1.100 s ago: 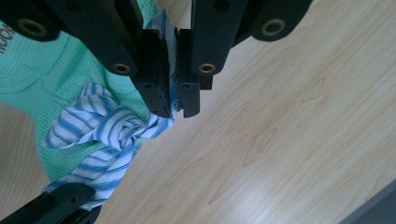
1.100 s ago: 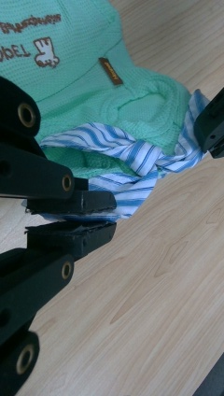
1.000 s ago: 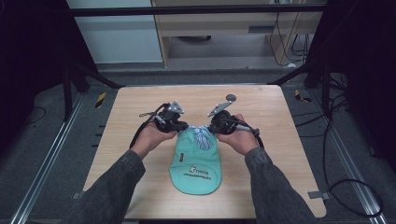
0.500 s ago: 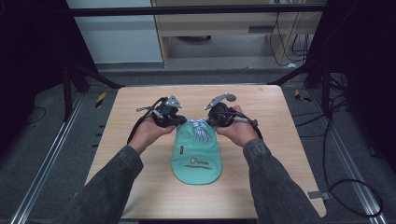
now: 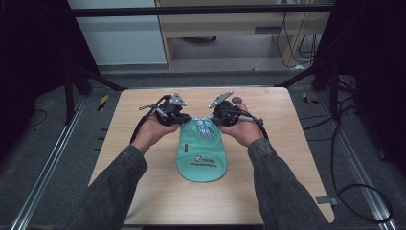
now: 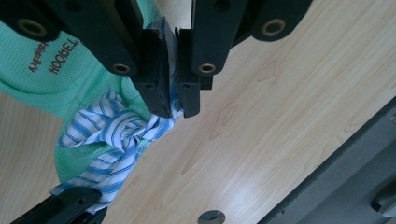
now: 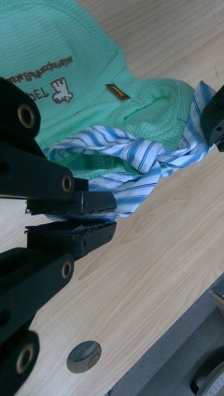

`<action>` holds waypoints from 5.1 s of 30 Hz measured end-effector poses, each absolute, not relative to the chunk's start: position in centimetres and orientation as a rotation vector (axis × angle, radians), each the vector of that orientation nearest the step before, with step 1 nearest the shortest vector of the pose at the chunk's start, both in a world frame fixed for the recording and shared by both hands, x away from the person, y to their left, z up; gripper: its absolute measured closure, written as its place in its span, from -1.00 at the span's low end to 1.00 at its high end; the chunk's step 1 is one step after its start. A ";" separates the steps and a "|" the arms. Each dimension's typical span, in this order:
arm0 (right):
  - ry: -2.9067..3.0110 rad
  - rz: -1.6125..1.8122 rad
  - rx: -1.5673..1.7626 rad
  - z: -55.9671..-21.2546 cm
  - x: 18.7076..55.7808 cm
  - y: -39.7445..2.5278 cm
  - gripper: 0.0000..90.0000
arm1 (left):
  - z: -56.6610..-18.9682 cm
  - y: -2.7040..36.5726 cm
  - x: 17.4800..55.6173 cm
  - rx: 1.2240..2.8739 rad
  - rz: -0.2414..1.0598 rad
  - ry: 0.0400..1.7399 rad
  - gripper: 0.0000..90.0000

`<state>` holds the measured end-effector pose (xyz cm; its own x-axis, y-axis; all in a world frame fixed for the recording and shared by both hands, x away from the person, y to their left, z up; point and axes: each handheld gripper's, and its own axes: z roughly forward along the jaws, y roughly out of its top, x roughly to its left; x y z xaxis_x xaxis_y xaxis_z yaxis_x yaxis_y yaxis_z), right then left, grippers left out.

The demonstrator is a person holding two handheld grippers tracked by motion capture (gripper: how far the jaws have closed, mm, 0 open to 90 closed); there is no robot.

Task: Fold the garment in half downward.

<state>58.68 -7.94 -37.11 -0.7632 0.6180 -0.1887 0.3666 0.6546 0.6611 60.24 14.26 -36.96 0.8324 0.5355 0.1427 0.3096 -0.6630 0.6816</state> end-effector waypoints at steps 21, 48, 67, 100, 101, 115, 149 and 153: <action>2.423 0.861 0.812 -36.4 60.6 -8.6 0.87 | -36.1 13.0 62.3 2.334 0.481 0.619 0.87; 2.438 0.829 0.732 -38.0 57.2 -8.7 0.88 | -37.7 12.2 59.2 2.367 0.528 0.566 0.87; 2.431 0.841 0.705 -38.4 55.4 -9.2 0.87 | -37.9 12.0 57.4 2.366 0.521 0.553 0.85; 2.467 0.865 0.658 -41.2 51.8 -9.2 0.85 | -41.6 13.2 52.8 2.329 0.454 0.555 0.84; 2.468 0.866 0.654 -41.3 51.7 -9.2 0.85 | -41.8 13.2 52.8 2.325 0.452 0.556 0.84; 2.498 0.849 0.649 -42.5 50.5 -9.4 0.83 | -43.4 13.3 51.5 2.323 0.418 0.540 0.81; 2.525 0.840 0.631 -43.8 48.5 -9.4 0.84 | -45.0 13.8 50.0 2.313 0.381 0.518 0.79; 2.526 0.847 0.637 -44.1 48.2 -9.5 0.84 | -45.2 13.9 49.6 2.308 0.419 0.515 0.61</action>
